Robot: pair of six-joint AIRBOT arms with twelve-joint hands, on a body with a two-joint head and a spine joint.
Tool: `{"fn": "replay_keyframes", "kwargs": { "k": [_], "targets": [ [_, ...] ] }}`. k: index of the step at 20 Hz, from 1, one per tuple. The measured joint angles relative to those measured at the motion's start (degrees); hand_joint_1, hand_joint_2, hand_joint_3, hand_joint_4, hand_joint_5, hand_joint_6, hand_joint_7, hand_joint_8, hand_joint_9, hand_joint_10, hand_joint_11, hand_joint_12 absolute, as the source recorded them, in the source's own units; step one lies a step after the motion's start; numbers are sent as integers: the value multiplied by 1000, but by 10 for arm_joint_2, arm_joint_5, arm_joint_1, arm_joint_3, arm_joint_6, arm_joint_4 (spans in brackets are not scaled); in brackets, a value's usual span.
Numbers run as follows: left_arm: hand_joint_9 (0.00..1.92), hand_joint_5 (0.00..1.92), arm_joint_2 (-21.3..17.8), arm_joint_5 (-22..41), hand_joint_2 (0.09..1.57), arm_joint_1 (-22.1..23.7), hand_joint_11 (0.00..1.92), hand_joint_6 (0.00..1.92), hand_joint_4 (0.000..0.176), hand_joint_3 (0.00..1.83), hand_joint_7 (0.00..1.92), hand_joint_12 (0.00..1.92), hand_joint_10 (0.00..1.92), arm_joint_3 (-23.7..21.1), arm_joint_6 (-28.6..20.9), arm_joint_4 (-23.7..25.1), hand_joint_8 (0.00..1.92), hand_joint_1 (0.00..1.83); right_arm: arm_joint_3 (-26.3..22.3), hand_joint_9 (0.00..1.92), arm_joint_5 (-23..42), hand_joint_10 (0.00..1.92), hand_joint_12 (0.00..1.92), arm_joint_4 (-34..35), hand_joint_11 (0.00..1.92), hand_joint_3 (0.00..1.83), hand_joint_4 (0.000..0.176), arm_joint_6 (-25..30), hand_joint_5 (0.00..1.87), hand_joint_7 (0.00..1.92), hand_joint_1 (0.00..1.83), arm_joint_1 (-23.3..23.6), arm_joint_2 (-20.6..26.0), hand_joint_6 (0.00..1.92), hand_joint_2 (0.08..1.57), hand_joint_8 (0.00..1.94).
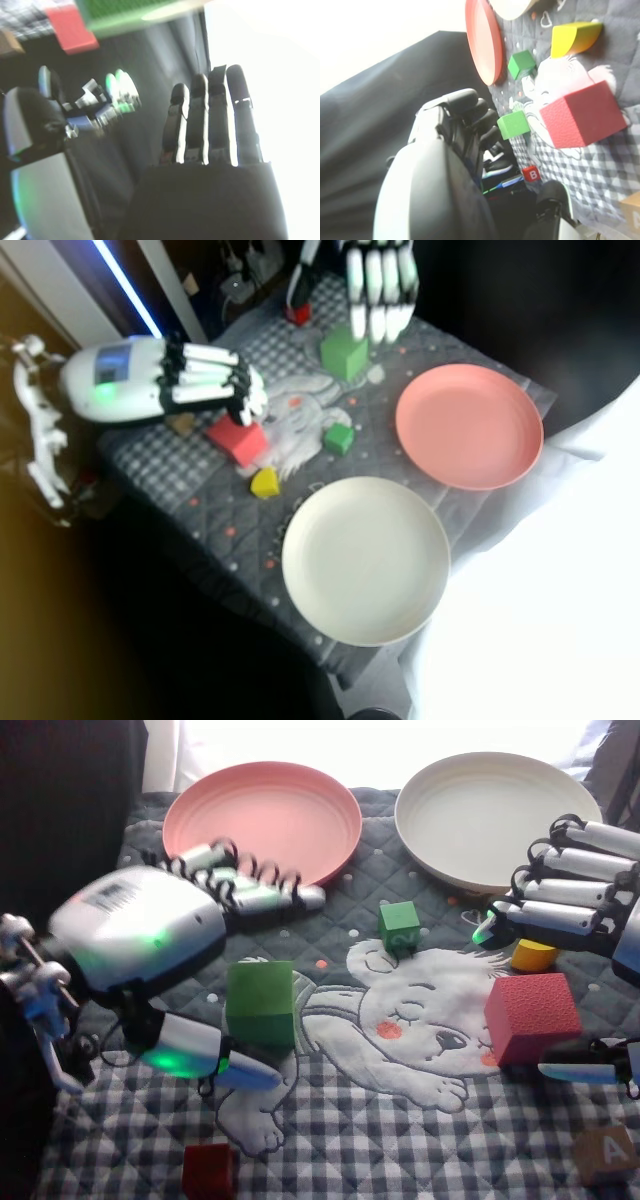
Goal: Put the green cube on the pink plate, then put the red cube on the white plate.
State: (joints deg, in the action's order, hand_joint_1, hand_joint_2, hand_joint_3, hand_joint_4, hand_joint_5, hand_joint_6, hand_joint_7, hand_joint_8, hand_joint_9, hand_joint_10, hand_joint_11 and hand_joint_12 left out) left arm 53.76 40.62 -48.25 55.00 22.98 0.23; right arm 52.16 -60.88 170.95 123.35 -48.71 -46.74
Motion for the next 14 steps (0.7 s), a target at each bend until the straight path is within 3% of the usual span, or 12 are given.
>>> {"fn": "replay_keyframes", "kwargs": {
  "k": [3,6,9,11,12,13,14],
  "targets": [
    [363,421,17,-33,882,5,78,8,0,12,497,1501,518,17,0,-2,6,763,0,166,0,986,1630,0,0,113,0,0,367,434,743,0,0,701,927,488],
    [351,461,28,-50,915,8,92,11,0,8,551,1544,647,28,-1,-3,14,778,0,139,0,1016,1589,-1,0,108,0,0,322,391,804,0,-1,758,960,540],
    [423,582,40,-60,1024,9,195,39,0,20,665,1504,779,38,0,-5,48,890,0,163,0,1075,1630,0,0,87,0,0,328,382,795,0,-2,806,969,659],
    [671,801,44,-63,1100,12,458,85,0,10,870,1443,754,45,-1,-10,101,1140,0,172,0,1124,1675,0,0,80,0,0,319,369,810,0,-2,852,972,746],
    [811,801,48,-63,1149,13,628,990,0,20,922,1415,803,50,-1,-15,903,1186,0,163,0,1119,1678,0,0,80,0,0,316,358,813,0,-2,852,975,745],
    [824,686,49,-61,1198,13,710,1212,0,7,815,1485,1327,52,-3,-17,1213,1317,0,150,0,1103,1656,0,0,81,0,0,306,348,810,0,-2,851,980,737],
    [803,623,50,-59,1226,13,730,1302,0,5,763,1541,1482,52,-3,-21,1329,1339,0,135,0,1091,1649,0,0,78,0,0,310,338,804,0,-2,856,974,729]
  ]
}}
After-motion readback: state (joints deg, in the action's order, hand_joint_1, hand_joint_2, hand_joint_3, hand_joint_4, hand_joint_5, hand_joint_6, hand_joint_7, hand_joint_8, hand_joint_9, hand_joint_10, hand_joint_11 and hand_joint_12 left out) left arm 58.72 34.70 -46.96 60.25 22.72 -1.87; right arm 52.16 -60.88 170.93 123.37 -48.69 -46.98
